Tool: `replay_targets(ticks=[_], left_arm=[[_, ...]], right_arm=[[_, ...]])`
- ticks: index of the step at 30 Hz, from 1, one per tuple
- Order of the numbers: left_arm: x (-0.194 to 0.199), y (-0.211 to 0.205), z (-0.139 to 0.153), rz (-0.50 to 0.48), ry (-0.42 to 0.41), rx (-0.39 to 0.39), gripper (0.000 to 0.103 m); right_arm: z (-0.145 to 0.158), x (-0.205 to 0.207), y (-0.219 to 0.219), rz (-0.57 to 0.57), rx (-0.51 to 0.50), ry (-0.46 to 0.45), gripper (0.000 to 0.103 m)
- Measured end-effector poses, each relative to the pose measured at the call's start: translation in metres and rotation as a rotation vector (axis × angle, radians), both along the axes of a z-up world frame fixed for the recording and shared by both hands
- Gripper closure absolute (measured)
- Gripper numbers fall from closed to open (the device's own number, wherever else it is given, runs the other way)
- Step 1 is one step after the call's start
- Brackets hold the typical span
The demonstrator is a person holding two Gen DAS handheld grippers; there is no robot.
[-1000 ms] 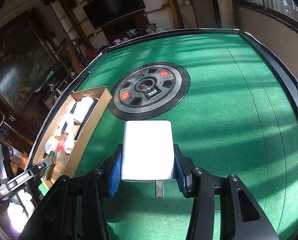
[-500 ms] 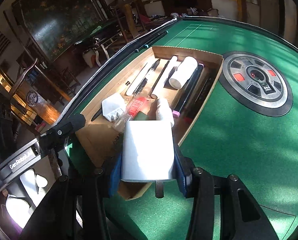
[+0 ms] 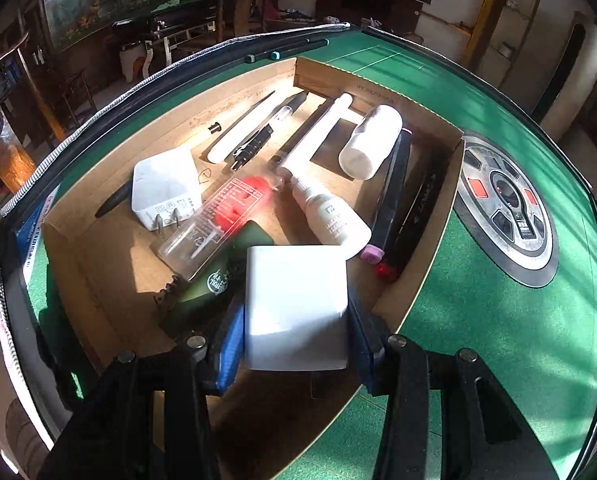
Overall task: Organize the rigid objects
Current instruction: 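Carry the green cylinder and charger into the box and open both tools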
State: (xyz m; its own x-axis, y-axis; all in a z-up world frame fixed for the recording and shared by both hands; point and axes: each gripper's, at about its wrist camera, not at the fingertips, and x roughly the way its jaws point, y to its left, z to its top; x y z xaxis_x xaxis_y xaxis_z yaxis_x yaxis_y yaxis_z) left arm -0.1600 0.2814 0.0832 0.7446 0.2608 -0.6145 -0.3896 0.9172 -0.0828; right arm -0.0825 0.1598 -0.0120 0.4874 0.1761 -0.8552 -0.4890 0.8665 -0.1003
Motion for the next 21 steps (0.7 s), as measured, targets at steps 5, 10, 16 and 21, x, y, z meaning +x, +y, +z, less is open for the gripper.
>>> replay_targets(ticks=[5, 10, 16, 21], left_arm=[[0.002, 0.0, -0.004, 0.012, 0.025, 0.018, 0.024], [0.002, -0.013, -0.003, -0.006, 0.038, 0.03, 0.023], [0.001, -0.033, 0.002, -0.031, 0.041, 0.064, 0.023], [-0.002, -0.047, 0.007, -0.047, 0.039, 0.089, 0.018]], right_arm=[[0.013, 0.001, -0.017, -0.016, 0.154, 0.011, 0.051], [0.039, -0.017, -0.036, 0.044, 0.298, 0.004, 0.048], [0.045, -0.036, -0.056, 0.066, 0.35, -0.014, 0.043], [0.043, -0.047, -0.081, 0.023, 0.398, -0.032, 0.043]])
